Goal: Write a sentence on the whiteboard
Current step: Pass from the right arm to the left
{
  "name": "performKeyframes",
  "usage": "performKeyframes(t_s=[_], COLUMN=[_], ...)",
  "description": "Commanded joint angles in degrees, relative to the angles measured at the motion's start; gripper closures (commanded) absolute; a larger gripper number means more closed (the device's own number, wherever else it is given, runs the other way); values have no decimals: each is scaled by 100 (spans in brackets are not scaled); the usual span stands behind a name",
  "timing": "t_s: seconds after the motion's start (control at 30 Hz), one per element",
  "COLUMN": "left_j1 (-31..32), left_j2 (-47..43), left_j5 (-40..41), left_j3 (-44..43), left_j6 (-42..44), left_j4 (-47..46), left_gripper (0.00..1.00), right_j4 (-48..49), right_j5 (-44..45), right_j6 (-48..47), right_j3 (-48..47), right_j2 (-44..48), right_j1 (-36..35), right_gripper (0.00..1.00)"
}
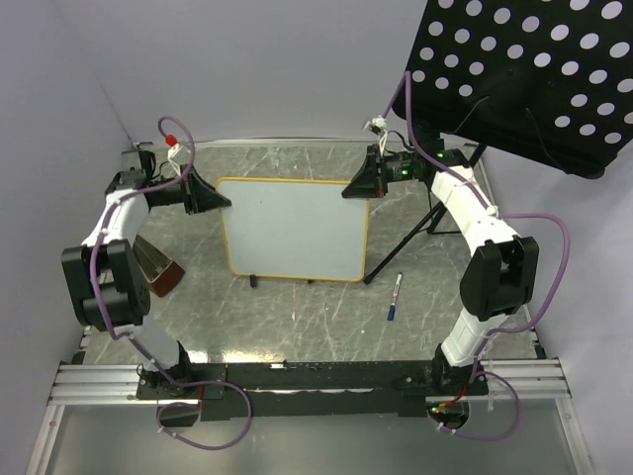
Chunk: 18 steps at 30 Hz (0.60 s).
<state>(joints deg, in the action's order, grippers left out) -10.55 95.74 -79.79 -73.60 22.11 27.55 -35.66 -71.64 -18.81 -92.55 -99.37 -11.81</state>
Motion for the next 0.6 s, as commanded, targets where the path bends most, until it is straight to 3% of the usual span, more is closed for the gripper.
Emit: performKeyframes(t_s=[0.0, 0.07, 0.2, 0.3, 0.4, 0.57], left_j1=[18, -26, -176, -228, -255, -255], left_j2=[488, 925, 885, 841, 797, 709], left_j5=[-880, -1213, -1460, -1487, -1557, -1548], left_j3=[-1040, -1638, -1526, -1438, -1490, -1596], left_j6=[3277, 5313, 5497, 5532, 5524, 5453], left_j4=[3146, 5090, 5094, 5085, 5085, 5094], left_gripper=[99, 99, 99, 99, 99, 99], right_j4=[420, 411, 314, 270, -36, -204], right_j5=[-404, -377, -360, -298, -211, 9], right_j6=[-53, -27, -79, -140, -420, -720], right_j3=[-123, -114, -53, 44, 62, 299], right_j2=[23, -3, -3, -3, -47, -29], right_j1=[-31, -31, -31, -32, -23, -5], right_gripper=[100, 100, 76, 64, 55, 52])
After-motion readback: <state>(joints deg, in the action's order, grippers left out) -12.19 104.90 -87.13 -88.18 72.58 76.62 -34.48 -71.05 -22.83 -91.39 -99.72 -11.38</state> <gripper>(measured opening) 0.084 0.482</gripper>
